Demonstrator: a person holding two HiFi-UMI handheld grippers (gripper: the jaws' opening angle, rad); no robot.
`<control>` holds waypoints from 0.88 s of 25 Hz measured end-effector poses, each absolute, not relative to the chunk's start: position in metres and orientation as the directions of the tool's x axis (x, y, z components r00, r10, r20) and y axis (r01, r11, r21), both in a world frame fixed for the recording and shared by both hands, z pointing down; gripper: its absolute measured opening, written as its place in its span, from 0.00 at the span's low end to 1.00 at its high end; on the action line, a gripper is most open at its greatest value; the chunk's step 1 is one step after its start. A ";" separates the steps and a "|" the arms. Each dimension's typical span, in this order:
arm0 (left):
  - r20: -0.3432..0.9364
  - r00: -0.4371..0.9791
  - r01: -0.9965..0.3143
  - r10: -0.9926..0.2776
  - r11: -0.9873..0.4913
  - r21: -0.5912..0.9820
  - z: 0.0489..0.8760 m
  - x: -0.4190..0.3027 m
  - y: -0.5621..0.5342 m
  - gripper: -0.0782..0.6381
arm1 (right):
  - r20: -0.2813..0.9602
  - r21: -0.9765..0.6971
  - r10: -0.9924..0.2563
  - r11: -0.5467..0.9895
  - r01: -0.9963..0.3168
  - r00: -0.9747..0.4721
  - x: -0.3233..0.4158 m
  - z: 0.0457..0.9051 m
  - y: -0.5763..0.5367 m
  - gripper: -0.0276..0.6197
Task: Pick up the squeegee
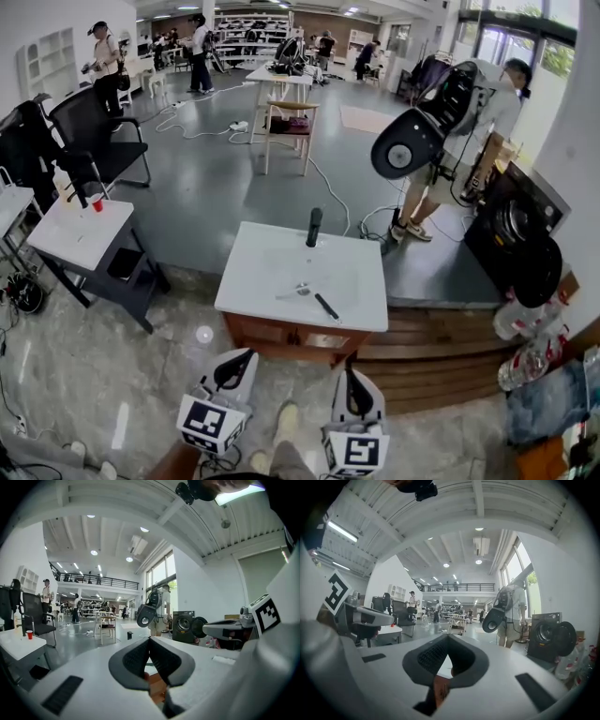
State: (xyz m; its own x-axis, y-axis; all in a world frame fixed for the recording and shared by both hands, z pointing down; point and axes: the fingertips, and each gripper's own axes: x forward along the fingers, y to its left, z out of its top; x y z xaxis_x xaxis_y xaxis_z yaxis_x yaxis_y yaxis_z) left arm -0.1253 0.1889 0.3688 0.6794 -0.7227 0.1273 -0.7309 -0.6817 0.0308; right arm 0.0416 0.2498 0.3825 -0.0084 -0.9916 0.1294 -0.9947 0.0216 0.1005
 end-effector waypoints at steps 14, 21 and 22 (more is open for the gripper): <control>0.167 0.639 -0.766 -0.751 -0.641 0.044 0.384 -0.076 0.065 0.11 | 0.159 0.083 -0.985 0.078 -0.993 -0.064 0.094 0.394 0.113 0.04; 0.194 0.614 -0.786 -0.765 -0.615 0.060 0.392 -0.043 0.019 0.11 | 0.168 0.076 -0.981 0.106 -0.991 -0.092 0.129 0.402 0.061 0.04; 0.195 0.609 -0.790 -0.769 -0.611 0.060 0.393 -0.039 0.014 0.11 | 0.164 0.074 -0.981 0.117 -0.990 -0.103 0.132 0.403 0.054 0.04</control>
